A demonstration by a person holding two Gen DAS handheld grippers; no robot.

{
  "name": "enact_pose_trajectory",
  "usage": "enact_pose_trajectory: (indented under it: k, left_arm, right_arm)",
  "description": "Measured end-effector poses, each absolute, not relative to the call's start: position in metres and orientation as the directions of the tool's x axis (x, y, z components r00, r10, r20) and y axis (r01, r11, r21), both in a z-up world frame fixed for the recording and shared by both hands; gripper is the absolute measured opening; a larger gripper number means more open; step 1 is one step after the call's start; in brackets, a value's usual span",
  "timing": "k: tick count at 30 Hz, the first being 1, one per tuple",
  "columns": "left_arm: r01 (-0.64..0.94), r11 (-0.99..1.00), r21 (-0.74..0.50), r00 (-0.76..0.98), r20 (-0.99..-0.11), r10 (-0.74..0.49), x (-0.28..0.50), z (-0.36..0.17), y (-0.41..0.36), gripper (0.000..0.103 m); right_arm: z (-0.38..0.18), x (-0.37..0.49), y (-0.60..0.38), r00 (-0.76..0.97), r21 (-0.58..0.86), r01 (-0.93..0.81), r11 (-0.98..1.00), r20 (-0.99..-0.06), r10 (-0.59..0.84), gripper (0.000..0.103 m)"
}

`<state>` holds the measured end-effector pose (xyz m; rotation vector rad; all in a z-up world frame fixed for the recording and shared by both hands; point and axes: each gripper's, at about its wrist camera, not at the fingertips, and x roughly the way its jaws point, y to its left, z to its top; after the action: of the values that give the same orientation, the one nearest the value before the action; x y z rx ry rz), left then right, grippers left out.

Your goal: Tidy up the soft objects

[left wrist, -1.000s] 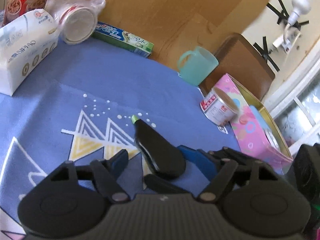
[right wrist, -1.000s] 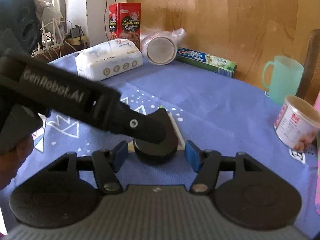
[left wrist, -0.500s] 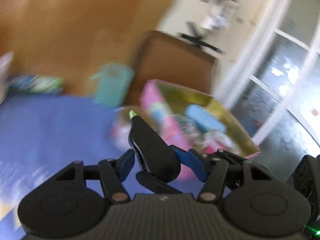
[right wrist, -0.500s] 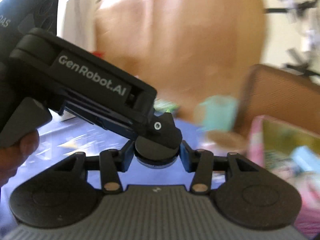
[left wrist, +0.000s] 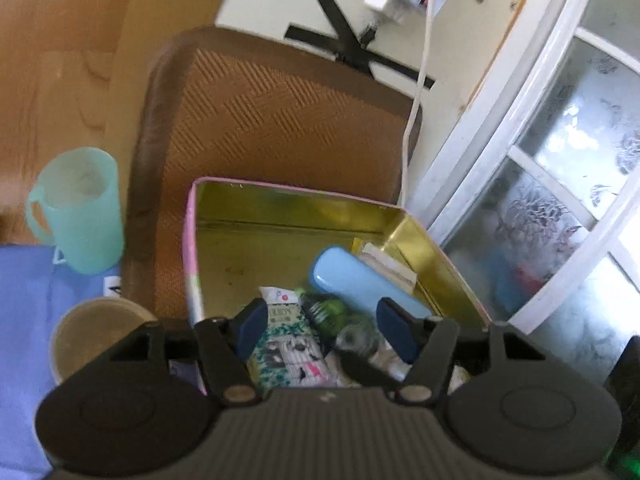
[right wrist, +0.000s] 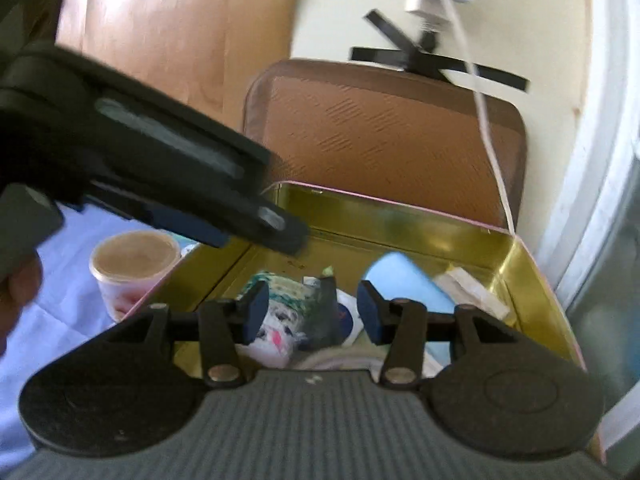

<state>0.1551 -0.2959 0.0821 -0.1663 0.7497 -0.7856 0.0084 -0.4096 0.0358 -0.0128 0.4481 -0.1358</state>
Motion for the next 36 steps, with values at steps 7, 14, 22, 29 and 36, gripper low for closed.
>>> enact_pose_trajectory:
  k: [7,14,22,29,36]
  left_arm:
    - [0.591,0.771,-0.237,0.570,-0.553,-0.607,0.102,0.094,-0.250,0.067]
    - [0.568,0.817,-0.099,0.680,-0.503,-0.533,0.030,0.089,-0.197,0.094]
    - [0.473,0.876,-0.094,0.756,-0.467,-0.459,-0.016,0.080,-0.132,0.103]
    - [0.429,0.898,-0.097,0.782,-0.458,-0.423,-0.036,0.079,-0.101,0.103]
    - [0.418,0.900,-0.121,0.810,-0.400,-0.429,-0.033,0.077,-0.069,0.103]
  right_arm:
    - [0.038,-0.066,-0.404,0.954,0.134,0.117,0.984,-0.290,-0.074,0.051]
    - [0.035,-0.113,-0.371,0.979,0.294,0.129,0.947,-0.193,-0.074,0.051]
    - [0.030,-0.133,-0.326,0.976,0.406,0.141,0.903,-0.211,-0.057,0.053]
    - [0.043,-0.144,-0.284,0.975,0.384,0.169,0.908,-0.199,-0.097,0.074]
    - [0.057,-0.137,-0.253,0.969,0.312,0.204,0.928,-0.196,-0.148,0.083]
